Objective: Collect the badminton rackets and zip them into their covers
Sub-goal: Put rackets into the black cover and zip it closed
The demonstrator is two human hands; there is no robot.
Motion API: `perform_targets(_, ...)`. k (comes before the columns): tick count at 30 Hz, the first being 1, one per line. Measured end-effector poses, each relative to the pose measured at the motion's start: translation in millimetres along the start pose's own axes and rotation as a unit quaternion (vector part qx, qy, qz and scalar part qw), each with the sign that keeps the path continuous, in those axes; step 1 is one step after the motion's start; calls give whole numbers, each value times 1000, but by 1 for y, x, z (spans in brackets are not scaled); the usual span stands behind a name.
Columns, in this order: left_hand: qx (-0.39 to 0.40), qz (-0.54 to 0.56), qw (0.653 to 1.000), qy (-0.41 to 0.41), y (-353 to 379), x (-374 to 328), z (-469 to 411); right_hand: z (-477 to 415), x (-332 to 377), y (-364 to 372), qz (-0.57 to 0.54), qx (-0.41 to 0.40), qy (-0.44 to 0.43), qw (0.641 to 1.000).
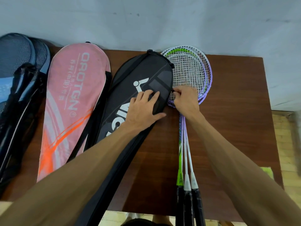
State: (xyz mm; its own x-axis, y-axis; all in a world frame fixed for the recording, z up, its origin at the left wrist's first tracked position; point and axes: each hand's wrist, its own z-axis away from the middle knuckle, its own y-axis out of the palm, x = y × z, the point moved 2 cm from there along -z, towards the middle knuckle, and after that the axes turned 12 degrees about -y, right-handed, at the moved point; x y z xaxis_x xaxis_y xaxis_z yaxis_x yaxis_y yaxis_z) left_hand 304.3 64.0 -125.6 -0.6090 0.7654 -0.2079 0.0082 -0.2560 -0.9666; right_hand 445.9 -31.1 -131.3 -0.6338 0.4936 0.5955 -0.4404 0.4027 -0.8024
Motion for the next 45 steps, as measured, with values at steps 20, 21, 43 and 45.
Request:
perform_targets(20,23,111,993,-26,-22,15,-7,18,33,3,36,-1,-119,992)
perform_targets(21,34,116,992,-26,-19,15,-5,19,31,5,35,5,-111,993)
perform_targets(43,90,-56,994,30,10,78,42,121,69,61,19,75,-64,995)
perform_targets(45,97,-17,995,20,9,78,48,126,72,59,29,53,-62,996)
